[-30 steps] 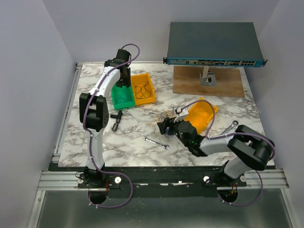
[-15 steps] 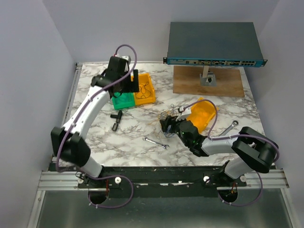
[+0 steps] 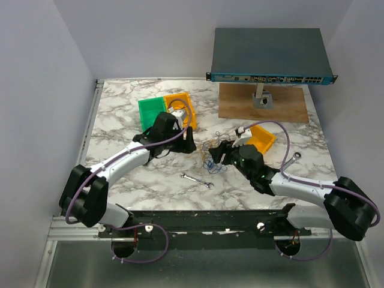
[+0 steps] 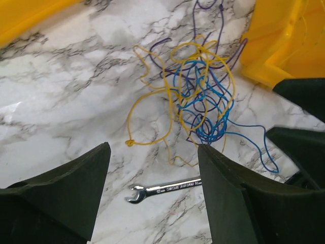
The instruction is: Untangle the cables
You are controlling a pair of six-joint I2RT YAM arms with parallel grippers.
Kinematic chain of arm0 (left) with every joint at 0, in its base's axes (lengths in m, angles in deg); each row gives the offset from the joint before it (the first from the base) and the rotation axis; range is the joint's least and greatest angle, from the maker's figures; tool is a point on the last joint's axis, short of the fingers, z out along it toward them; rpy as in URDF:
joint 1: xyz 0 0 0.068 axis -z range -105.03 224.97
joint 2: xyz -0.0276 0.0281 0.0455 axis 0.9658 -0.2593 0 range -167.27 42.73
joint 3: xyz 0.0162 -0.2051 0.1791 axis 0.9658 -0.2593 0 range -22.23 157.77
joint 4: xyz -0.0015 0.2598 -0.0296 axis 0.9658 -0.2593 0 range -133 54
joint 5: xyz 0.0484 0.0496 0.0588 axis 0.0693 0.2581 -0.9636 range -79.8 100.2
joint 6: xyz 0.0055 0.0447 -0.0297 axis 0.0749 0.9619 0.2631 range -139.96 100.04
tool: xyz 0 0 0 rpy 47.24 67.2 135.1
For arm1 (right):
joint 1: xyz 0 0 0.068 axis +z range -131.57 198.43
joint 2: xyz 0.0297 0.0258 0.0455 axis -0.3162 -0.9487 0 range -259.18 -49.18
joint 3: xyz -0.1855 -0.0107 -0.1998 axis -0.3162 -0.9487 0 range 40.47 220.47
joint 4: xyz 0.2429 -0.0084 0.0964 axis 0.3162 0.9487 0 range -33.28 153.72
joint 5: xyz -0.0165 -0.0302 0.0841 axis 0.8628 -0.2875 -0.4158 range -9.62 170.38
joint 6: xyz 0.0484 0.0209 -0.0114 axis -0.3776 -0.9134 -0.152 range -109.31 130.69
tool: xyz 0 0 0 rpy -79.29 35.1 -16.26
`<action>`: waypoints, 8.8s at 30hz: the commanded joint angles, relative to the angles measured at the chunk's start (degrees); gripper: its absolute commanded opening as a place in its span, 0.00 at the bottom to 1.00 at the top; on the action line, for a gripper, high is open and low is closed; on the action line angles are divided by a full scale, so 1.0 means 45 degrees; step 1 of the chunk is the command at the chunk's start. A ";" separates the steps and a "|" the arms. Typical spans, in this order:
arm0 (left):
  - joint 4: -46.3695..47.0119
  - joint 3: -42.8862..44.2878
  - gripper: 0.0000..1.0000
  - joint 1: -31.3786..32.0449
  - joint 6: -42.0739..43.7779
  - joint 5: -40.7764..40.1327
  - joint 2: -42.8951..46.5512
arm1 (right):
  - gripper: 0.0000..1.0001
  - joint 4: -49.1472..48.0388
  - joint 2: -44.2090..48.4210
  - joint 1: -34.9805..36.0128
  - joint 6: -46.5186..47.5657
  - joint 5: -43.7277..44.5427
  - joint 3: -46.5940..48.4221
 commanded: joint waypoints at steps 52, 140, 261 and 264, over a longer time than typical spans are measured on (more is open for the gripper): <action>1.2429 -0.4402 0.70 0.1245 0.0423 0.6257 0.1325 | 0.01 0.9358 0.1298 0.0019 -0.1251 -0.7390 1.0636; 1.2780 -0.5911 0.37 0.1281 0.0973 0.4647 0.4307 | 0.01 0.6243 -0.1050 0.0034 0.0661 -0.9447 0.9909; -0.3634 1.0636 0.59 -0.4375 0.0035 -0.2159 -0.7377 | 0.67 0.4587 0.3550 0.0021 -0.0306 -0.1912 0.0230; -0.4151 1.1570 0.52 -0.4477 -0.0004 -0.2324 -0.8078 | 0.67 0.4596 0.3864 0.0013 -0.0255 -0.1783 0.0141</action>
